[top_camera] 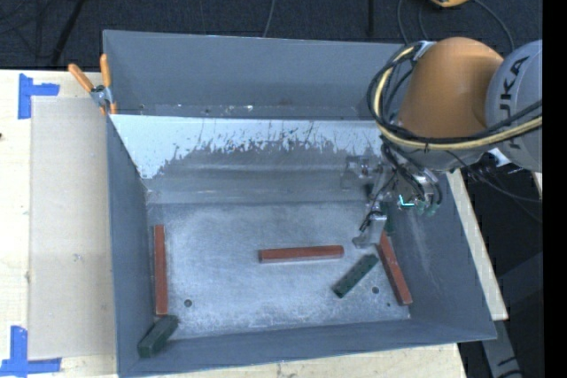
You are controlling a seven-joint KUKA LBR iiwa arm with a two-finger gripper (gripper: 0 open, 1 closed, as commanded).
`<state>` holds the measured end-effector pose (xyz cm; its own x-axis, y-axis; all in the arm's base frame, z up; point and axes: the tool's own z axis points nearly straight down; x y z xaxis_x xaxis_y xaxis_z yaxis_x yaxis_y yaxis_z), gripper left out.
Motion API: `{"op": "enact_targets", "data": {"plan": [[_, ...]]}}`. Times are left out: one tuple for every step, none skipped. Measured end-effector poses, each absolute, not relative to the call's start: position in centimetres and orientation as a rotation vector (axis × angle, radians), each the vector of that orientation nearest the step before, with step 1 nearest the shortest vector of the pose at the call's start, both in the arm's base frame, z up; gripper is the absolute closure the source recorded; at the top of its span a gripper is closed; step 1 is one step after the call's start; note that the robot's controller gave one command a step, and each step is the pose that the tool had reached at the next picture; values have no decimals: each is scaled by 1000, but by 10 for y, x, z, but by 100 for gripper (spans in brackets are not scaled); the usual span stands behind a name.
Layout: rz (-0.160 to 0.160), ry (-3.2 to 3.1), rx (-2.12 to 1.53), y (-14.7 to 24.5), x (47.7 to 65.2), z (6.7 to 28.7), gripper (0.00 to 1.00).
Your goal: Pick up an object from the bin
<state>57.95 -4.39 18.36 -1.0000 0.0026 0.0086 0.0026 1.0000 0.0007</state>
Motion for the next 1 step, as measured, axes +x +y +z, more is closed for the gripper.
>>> {"op": "enact_targets", "data": {"plan": [[0, -3141, -2, -44, 581, 188, 0]]}}
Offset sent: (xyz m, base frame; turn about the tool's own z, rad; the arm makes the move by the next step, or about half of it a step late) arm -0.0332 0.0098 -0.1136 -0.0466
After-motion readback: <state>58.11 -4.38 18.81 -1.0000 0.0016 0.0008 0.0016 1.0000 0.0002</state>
